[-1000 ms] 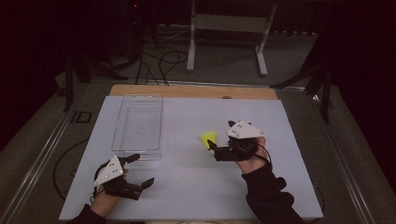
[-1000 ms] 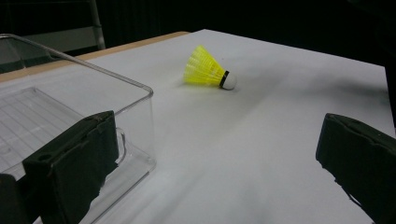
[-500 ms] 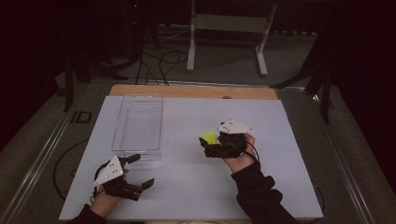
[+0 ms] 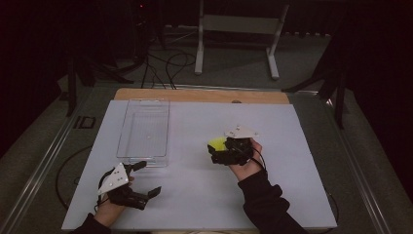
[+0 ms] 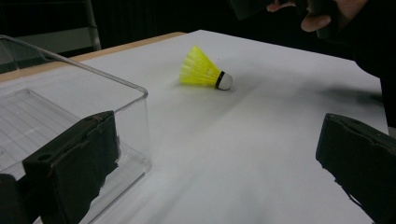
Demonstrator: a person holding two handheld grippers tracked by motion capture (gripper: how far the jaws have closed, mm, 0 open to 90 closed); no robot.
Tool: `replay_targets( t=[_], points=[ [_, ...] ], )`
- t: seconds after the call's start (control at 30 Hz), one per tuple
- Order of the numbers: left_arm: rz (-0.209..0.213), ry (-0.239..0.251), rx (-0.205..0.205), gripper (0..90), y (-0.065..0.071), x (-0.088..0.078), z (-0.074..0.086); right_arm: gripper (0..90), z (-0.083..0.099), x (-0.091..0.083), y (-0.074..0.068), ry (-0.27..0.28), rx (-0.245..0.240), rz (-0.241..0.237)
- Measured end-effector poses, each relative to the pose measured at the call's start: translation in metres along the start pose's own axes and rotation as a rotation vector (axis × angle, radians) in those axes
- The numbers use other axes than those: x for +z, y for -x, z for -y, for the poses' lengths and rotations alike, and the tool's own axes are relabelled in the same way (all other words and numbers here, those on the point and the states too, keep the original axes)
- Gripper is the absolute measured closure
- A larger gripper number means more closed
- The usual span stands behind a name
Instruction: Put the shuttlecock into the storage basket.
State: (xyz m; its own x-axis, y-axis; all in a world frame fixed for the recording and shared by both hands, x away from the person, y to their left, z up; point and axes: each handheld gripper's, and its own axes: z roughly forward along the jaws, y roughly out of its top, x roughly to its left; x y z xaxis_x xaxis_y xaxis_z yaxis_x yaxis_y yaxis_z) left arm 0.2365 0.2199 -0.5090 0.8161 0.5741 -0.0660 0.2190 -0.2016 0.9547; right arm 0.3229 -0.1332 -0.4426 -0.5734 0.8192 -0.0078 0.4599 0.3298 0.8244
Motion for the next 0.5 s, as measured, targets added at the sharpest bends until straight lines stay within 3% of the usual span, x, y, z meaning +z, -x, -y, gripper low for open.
replay_targets(
  t=[0.5],
  points=[
    [0.002, 0.002, -0.001, 0.0, 0.000, 0.000, 0.000, 13.5, 0.015, 0.020, 0.003, -0.110, 0.075, 0.023]
  ],
)
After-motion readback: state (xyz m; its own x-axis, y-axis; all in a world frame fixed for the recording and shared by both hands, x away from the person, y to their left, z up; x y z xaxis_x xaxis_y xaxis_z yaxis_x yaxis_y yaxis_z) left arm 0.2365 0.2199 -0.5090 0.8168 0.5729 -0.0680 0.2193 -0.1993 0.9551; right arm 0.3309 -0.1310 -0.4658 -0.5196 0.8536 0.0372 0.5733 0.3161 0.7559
